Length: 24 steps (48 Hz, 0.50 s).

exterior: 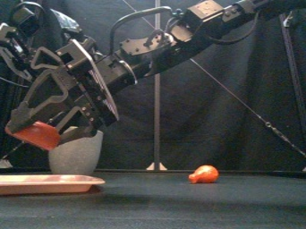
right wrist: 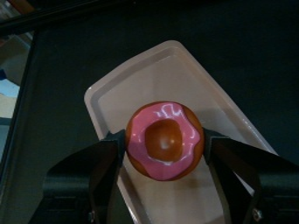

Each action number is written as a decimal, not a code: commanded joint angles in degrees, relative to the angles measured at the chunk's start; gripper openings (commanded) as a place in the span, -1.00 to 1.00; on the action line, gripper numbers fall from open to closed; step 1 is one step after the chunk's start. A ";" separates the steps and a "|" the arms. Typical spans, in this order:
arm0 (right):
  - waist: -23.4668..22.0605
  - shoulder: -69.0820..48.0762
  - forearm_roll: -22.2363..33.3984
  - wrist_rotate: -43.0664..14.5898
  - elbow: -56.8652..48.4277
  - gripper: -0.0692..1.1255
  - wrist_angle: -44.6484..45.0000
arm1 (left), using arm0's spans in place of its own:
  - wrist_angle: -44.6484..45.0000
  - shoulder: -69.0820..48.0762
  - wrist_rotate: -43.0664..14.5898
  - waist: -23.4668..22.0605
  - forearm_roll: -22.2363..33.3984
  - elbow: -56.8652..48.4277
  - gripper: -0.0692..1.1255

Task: Pick the donut then place it on the pink plate
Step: Drop donut on the pink plate and return to neutral

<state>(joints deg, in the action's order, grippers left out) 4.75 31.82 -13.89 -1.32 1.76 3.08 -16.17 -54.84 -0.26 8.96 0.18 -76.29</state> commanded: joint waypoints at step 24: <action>-0.70 -7.65 0.44 0.09 -3.78 0.89 0.26 | -0.26 0.26 0.00 0.44 0.00 0.62 -0.81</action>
<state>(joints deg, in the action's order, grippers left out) 4.57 29.79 -13.18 -1.23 -0.79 3.69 -16.26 -54.84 -0.26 9.23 0.18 -76.29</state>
